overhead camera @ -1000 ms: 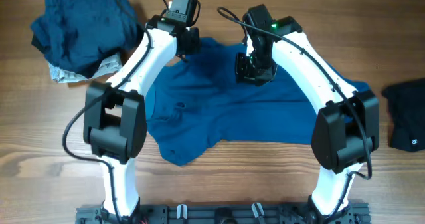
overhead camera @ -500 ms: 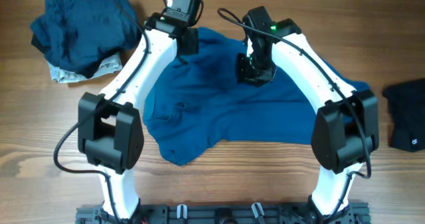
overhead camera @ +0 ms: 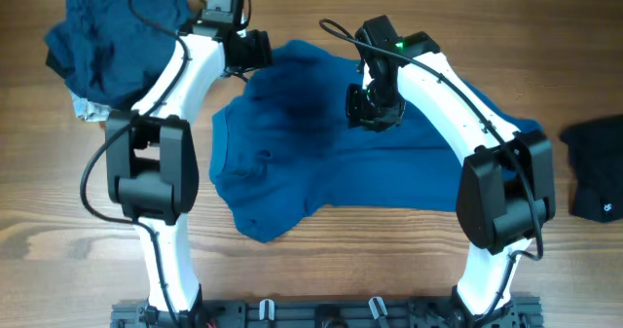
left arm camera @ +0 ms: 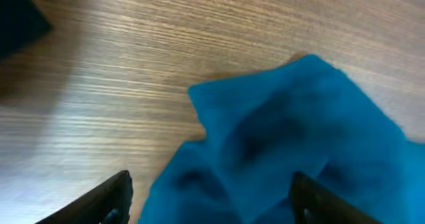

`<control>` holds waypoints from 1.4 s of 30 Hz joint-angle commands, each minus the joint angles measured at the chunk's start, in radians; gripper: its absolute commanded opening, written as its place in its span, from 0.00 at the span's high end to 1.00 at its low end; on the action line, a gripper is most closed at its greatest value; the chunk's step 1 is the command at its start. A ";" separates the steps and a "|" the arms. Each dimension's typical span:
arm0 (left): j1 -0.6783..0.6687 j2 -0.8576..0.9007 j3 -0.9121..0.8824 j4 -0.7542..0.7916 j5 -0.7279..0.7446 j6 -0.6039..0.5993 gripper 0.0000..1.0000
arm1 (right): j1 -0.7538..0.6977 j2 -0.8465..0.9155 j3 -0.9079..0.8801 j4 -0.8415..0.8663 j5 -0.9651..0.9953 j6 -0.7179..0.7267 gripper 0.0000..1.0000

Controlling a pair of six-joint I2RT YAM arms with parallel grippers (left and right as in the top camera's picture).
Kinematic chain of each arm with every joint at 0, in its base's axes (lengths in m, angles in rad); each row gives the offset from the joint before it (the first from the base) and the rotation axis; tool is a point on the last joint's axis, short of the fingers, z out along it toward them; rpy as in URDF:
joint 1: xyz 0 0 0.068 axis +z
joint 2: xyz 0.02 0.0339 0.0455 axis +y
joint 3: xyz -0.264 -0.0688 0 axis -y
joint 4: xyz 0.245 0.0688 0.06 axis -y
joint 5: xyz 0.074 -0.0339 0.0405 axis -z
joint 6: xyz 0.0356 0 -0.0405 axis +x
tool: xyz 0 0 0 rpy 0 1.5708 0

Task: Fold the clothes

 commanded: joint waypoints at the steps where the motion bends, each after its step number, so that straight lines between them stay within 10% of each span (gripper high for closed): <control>1: 0.005 0.021 0.014 0.052 0.201 -0.103 0.26 | 0.002 0.004 -0.011 -0.004 0.001 0.011 0.71; 13: 0.010 0.083 0.014 0.052 0.192 -0.355 0.32 | 0.002 0.004 -0.011 -0.018 0.002 0.010 0.71; 33: 0.021 0.145 0.014 0.207 0.206 -0.359 0.37 | 0.002 0.004 -0.011 -0.042 0.002 -0.013 0.71; 42: 0.030 0.172 0.014 0.237 0.224 -0.358 0.82 | 0.002 0.004 -0.011 -0.045 0.002 -0.015 0.71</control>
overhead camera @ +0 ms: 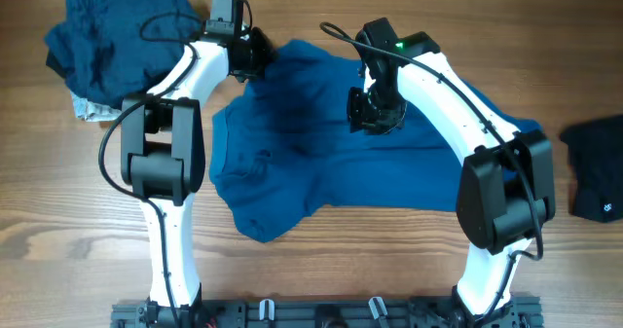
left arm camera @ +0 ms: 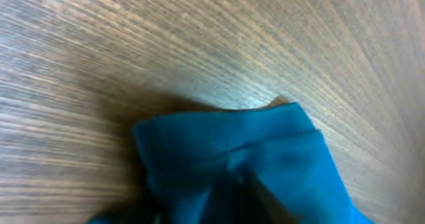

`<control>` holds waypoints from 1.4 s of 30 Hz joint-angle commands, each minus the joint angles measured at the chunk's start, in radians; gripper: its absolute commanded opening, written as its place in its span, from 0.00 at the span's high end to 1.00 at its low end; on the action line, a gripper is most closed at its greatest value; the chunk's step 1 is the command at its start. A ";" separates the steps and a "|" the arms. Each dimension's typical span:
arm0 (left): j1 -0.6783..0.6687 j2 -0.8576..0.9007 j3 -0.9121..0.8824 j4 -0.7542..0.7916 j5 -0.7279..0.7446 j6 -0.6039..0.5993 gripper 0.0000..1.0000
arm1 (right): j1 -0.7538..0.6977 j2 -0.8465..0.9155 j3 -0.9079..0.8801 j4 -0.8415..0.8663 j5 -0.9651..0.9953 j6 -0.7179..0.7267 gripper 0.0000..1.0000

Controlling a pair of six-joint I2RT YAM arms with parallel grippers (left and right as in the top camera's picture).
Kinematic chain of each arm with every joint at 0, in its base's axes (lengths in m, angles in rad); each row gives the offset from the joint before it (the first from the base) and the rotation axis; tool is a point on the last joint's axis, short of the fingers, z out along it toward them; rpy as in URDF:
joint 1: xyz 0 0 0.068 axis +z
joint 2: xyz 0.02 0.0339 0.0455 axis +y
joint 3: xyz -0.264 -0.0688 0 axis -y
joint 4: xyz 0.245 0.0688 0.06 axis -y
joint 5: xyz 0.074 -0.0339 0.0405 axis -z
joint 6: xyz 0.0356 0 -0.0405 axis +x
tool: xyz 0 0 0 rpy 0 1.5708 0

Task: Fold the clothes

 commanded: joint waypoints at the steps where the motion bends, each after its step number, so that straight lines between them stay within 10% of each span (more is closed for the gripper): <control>1: 0.015 0.020 0.012 0.006 0.011 0.004 0.86 | 0.002 0.004 -0.011 -0.001 0.002 -0.010 0.71; 22: 0.015 -0.336 0.013 -0.230 0.026 0.340 0.96 | -0.032 0.004 -0.011 0.050 0.074 0.093 0.69; 33: -0.021 -0.354 0.010 -0.412 0.003 0.375 0.95 | -0.437 0.004 -0.010 0.233 -0.249 -0.080 0.39; 42: -0.085 -0.354 0.008 -0.480 -0.024 0.374 0.96 | -0.624 0.004 -0.010 0.346 -0.122 -0.168 0.36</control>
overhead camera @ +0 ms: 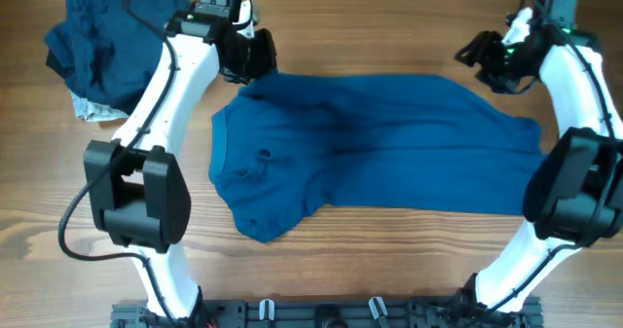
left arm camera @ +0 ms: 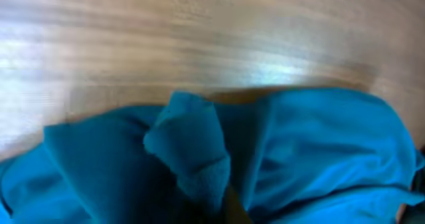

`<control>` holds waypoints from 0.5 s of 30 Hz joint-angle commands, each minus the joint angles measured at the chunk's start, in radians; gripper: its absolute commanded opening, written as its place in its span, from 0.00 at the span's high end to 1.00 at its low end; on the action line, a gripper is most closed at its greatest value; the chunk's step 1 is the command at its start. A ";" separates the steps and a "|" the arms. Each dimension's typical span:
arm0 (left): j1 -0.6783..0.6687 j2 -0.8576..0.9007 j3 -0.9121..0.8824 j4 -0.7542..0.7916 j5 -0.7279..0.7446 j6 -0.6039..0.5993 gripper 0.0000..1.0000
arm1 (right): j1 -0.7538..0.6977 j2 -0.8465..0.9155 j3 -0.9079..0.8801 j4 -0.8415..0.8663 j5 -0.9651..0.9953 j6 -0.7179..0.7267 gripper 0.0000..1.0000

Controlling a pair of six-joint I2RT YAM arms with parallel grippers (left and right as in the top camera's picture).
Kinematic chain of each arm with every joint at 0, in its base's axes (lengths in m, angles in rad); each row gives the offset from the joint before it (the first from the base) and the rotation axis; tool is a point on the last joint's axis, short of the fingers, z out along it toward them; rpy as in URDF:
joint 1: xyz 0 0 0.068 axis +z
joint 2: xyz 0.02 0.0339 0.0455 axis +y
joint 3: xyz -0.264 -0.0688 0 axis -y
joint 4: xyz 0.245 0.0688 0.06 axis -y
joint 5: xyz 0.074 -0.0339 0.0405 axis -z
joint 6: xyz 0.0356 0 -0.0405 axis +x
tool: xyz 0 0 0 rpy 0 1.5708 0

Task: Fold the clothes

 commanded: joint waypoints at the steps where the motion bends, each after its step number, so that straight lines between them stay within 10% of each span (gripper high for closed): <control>1: -0.031 -0.027 0.008 -0.035 -0.008 0.022 0.96 | -0.008 0.004 -0.006 -0.011 0.089 -0.051 0.36; 15: -0.040 -0.027 0.008 -0.107 -0.050 0.040 0.96 | -0.064 0.161 -0.006 0.016 0.244 -0.166 0.33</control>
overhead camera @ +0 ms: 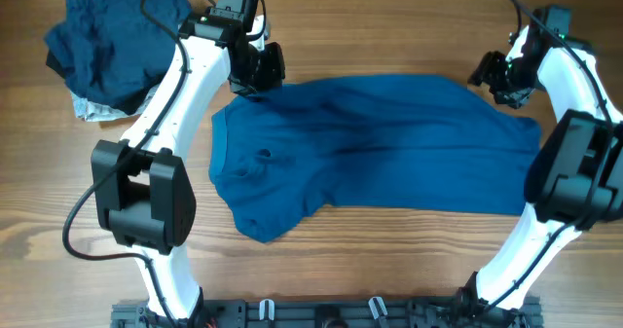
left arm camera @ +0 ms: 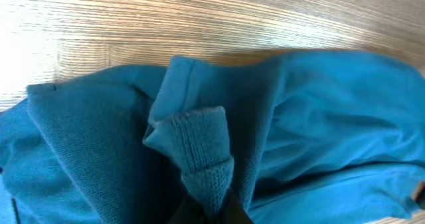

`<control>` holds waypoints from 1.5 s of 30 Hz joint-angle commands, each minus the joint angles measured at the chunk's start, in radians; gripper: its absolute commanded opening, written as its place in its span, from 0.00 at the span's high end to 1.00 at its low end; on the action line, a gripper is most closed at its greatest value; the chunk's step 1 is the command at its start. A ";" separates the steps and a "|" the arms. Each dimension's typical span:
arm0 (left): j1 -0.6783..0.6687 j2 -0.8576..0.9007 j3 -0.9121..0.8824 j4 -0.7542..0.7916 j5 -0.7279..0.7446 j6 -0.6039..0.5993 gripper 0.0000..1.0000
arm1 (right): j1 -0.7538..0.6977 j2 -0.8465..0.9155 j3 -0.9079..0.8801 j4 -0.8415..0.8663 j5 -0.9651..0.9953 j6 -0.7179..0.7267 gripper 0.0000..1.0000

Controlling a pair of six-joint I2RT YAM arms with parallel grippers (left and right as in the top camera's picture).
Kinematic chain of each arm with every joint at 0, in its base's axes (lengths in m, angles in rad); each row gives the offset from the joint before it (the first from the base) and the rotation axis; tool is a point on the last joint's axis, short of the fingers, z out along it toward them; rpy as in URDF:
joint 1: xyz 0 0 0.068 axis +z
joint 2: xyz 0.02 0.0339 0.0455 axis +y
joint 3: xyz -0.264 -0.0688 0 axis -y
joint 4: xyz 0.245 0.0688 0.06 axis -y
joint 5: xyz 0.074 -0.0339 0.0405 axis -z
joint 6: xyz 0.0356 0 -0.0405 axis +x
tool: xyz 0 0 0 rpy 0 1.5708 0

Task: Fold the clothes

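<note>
A blue polo shirt (overhead camera: pixel 380 153) lies spread wide across the wooden table (overhead camera: pixel 389 17), collar end to the left. My left gripper (overhead camera: pixel 255 72) is at the shirt's upper left corner. In the left wrist view it (left arm camera: pixel 214 207) is shut on a ribbed sleeve cuff (left arm camera: pixel 199 151), which stands up in a fold between the jaws. My right gripper (overhead camera: pixel 498 81) is at the shirt's upper right corner, touching or just above the cloth edge. The overhead view does not show whether its fingers are open.
A heap of dark blue clothes (overhead camera: pixel 112 36) lies at the back left, with a grey piece (overhead camera: pixel 90 109) under it. A dark garment (overhead camera: pixel 596 167) lies at the right edge. The arms' base rail (overhead camera: pixel 321 313) runs along the front edge.
My left gripper, still holding the cuff, has shifted a little to the right. My right gripper has come slightly nearer to the shirt's upper right corner. The shirt lies much as before.
At first the shirt lay bunched, my right gripper over its middle and my left gripper open by its upper left corner. Then the left gripper was down on that corner. Later it held the cuff, the right gripper was far right, and the shirt lay stretched wide, as now.
</note>
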 commanded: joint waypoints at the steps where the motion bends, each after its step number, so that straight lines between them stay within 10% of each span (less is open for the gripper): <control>1: 0.001 -0.027 0.008 -0.005 -0.025 0.038 0.96 | -0.027 0.037 -0.005 0.035 -0.005 -0.070 0.34; 12: 0.001 -0.027 0.008 -0.005 -0.024 0.038 0.96 | -0.026 0.101 -0.005 0.049 -0.380 -0.090 0.43; 20: 0.001 -0.028 0.008 0.016 -0.025 0.038 0.96 | -0.031 0.100 0.035 0.026 -0.418 -0.065 0.96; 32: 0.001 -0.076 0.008 0.013 -0.025 0.042 0.96 | -0.031 0.047 0.206 -0.185 -0.409 -0.065 0.96; 36: 0.001 -0.087 0.008 0.008 -0.025 0.042 0.96 | -0.031 0.053 0.203 -0.222 -0.082 -0.014 0.34; 45: 0.001 -0.086 0.008 0.003 -0.024 0.041 0.96 | -0.055 0.123 0.177 -0.197 -0.276 -0.252 0.33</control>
